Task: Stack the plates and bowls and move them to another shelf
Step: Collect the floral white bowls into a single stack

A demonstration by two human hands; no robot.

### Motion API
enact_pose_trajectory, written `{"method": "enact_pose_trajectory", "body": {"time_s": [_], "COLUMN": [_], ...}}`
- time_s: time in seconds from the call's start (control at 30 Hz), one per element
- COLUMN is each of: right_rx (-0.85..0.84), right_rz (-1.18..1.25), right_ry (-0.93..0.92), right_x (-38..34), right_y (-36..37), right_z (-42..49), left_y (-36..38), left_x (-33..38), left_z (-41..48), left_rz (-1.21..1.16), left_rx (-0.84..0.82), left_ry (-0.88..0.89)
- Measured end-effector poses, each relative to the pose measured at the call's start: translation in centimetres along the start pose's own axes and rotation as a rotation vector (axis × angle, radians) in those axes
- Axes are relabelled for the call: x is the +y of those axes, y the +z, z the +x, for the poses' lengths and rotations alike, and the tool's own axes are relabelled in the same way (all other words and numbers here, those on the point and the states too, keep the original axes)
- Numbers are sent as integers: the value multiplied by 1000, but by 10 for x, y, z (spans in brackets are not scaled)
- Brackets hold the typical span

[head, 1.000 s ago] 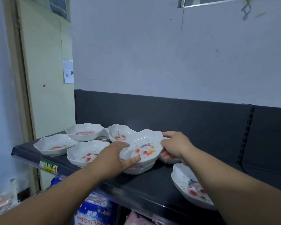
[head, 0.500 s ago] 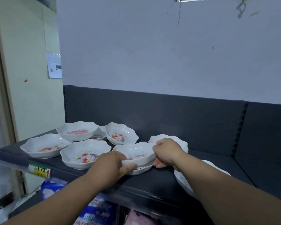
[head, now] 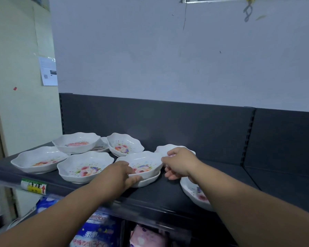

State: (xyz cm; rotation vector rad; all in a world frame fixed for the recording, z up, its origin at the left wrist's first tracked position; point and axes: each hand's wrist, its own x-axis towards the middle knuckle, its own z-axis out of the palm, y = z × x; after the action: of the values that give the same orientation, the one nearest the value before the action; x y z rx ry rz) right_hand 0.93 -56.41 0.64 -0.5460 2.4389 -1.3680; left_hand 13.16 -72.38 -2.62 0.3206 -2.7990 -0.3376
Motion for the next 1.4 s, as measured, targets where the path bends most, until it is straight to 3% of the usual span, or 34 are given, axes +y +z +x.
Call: {"method": "enact_pose_trajectory", "body": {"time_s": [0.17,0.27,0.37,0.5,0.73,1.03,1.17,1.27,1.4], "right_rx": [123,239,277,146,55,228,122,29,-88], "right_rz": [-69,-314,-528,-726,-483,-111,110,75,-128], "right_ry": [-27,-79,-69,62,107,-125,-194,-258,-289], "right_x": [11,27,47,71,94,33,6,-5,-12], "right_y": [-37,-66,-92,-121,-134,-123,-93,-66,-33], "right_z": [-10,-13,-20,-28,-29,-28,-25,-22,-17], "left_y": [8,18,35,55,64,1,-21,-29,-27], "left_x": [24,55,91,119,130,125,93,67,28], "left_z": [2,6,10,15,16,12,8,0,-5], "left_rz": [-40,-158,-166,-176,-369,-467,-454,-410,-366], "left_rx": [200,343,276,52,0,393,460,460,344], "left_ry": [25,122,123,-67,-206,-225,-237,-230,-235]}}
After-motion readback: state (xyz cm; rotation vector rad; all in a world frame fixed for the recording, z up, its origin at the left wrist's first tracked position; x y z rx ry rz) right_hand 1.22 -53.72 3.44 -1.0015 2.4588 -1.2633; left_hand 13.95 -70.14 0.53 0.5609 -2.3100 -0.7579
